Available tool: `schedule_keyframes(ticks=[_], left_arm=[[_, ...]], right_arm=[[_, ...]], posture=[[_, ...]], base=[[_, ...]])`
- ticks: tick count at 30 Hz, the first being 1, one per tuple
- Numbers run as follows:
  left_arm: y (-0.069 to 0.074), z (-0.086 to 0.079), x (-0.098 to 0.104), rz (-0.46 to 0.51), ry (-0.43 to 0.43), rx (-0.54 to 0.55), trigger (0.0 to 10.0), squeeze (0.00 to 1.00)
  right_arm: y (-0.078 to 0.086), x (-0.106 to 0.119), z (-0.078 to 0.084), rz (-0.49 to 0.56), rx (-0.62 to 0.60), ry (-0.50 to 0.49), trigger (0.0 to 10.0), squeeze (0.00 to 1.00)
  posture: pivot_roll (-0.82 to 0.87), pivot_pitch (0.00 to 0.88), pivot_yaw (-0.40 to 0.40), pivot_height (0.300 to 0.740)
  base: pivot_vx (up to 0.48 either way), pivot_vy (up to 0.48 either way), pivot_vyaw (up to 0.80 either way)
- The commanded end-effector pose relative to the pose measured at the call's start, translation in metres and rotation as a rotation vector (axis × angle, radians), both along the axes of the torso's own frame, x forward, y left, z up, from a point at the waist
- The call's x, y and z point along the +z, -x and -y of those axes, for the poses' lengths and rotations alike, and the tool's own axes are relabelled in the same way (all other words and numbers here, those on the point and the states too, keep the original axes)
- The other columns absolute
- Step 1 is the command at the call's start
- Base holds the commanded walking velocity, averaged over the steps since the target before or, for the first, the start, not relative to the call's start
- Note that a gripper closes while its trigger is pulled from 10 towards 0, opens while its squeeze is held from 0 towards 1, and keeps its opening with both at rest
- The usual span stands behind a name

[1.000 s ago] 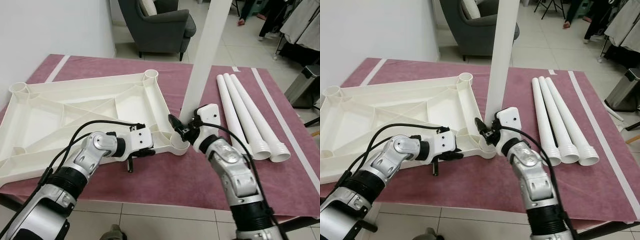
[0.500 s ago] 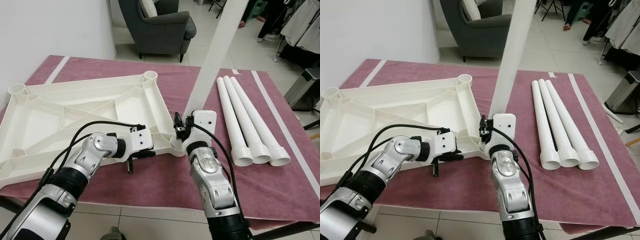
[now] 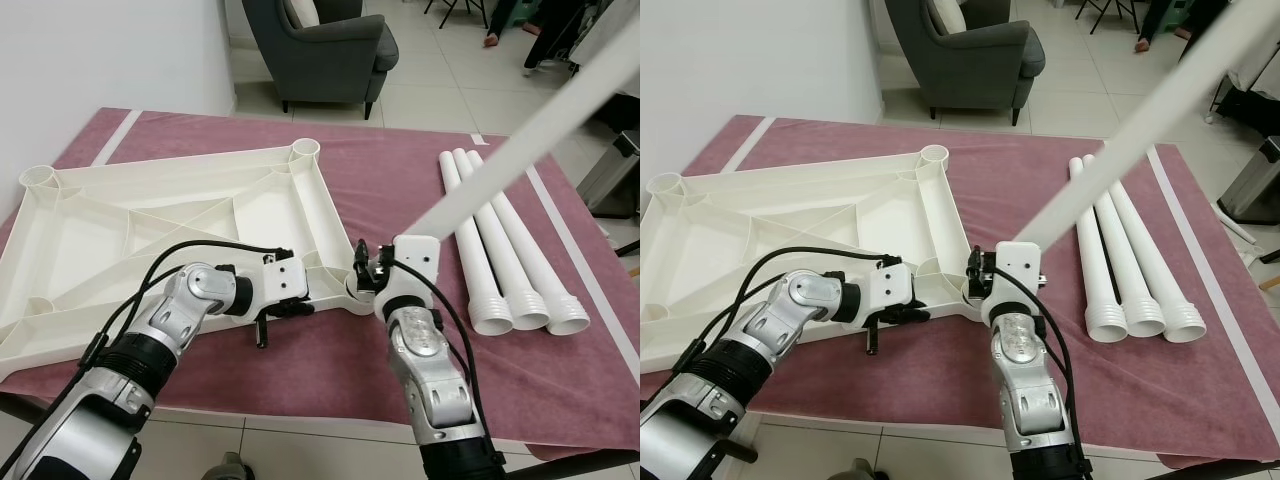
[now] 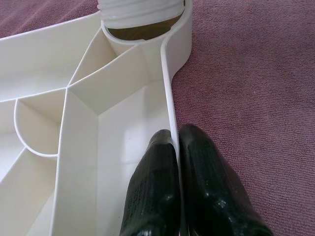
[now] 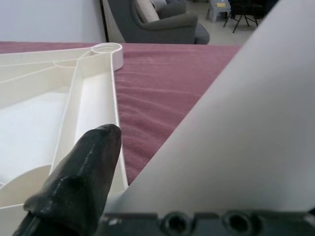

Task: Building children table

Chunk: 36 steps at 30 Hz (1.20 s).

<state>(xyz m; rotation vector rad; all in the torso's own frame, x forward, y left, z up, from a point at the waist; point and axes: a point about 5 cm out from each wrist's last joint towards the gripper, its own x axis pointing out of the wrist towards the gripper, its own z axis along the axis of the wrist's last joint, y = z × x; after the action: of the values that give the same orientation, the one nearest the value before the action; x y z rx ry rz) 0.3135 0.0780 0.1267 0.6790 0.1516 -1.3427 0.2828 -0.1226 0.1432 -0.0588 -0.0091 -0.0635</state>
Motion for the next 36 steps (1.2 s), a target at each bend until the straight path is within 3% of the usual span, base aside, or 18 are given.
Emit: schedule_keyframes(ticks=[1,8,9,10,18,36], left_arm=[[-0.001,0.002,0.005,0.039,0.019,-0.006,0.0,0.0],[-0.001,0.002,0.005,0.038,0.02,-0.004,0.0,0.0],[-0.001,0.002,0.005,0.038,0.02,-0.003,0.0,0.0],[-0.001,0.002,0.005,0.037,0.021,-0.002,0.0,0.0],[-0.001,0.002,0.004,0.035,0.022,-0.001,0.0,0.0],[0.0,0.0,0.005,0.032,0.012,-0.01,0.0,0.0]], right_arm=[[0.004,-0.022,0.006,-0.106,0.029,0.013,10.0,0.0],[0.0,-0.01,0.003,-0.035,0.11,0.025,10.0,0.0],[-0.001,-0.008,0.004,-0.026,0.119,0.029,1.0,0.0],[-0.002,-0.007,0.004,-0.023,0.146,0.034,0.0,0.0],[0.002,-0.003,-0.001,-0.011,0.362,0.092,0.0,0.0],[-0.001,-0.014,0.016,-0.13,0.736,0.081,0.0,0.0]], posture=[[0.08,0.059,0.026,0.74],[0.08,0.06,0.024,0.74],[0.08,0.06,0.023,0.74],[0.08,0.061,0.023,0.74],[0.08,0.061,0.025,0.74],[0.09,0.064,0.041,0.74]], base=[[0.0,0.0,0.0],[0.0,0.0,0.0],[0.0,0.0,0.0],[0.0,0.0,0.0],[0.0,0.0,0.0],[0.0,0.0,0.0]])
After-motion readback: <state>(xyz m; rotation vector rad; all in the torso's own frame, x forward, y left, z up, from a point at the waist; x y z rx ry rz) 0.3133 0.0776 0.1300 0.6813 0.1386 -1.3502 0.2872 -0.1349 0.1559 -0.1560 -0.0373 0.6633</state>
